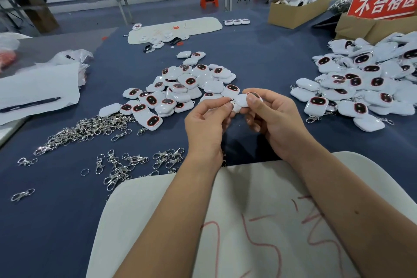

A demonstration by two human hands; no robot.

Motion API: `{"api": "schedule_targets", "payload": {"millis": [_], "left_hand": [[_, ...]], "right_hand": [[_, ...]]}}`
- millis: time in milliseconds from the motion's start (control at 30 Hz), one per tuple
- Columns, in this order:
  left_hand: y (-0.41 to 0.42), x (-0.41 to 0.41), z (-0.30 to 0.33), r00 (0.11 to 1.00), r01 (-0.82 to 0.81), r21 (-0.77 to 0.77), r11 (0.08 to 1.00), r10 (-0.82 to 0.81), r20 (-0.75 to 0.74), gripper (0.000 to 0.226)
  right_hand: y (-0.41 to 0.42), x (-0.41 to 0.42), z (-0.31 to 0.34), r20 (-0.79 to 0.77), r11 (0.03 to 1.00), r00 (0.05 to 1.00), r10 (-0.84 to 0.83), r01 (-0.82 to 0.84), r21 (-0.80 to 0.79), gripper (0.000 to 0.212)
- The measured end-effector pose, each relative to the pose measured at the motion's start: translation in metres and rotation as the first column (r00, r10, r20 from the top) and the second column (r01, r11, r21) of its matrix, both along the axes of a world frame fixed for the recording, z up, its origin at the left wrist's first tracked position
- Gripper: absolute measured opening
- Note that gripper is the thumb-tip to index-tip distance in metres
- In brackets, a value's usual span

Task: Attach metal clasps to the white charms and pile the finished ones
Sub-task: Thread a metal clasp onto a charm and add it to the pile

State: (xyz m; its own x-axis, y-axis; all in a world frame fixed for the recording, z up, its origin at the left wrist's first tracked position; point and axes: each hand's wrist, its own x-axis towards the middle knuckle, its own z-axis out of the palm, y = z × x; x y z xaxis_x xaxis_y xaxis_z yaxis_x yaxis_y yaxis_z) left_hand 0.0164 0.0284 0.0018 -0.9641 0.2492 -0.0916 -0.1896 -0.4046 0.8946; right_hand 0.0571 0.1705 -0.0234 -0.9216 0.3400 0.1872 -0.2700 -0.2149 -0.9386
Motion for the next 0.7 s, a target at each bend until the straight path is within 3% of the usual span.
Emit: {"api": "schedule_targets", "payload": {"millis": [400, 500, 700], "left_hand": [[-0.0013, -0.0019, -0.001, 0.993, -0.026, -0.052, 0.998, 0.02, -0.115, 0.02], [-0.0033, -0.0047, -0.0022, 0.967, -0.099, -0.195, 0.976, 0.048, -0.25, 0.021], [-0.0061, -0.0065, -0.0048, 0.85, -0.263, -0.465, 0.845, -0.025, -0.526, 0.015]], "right_hand": [[-0.0016, 0.0004, 0.0009, -0.008, 1.0, 1.0, 0.002, -0.002, -0.001, 0.025], [-0.0017, 0.001, 0.0014, 0.004, 1.0, 1.0, -0.015, 0.015, -0.006, 0.024], [-0.003, 0.0025, 0.0031, 0.021, 0.999, 0.999, -0.047, 0.047, 0.002, 0.011]]}}
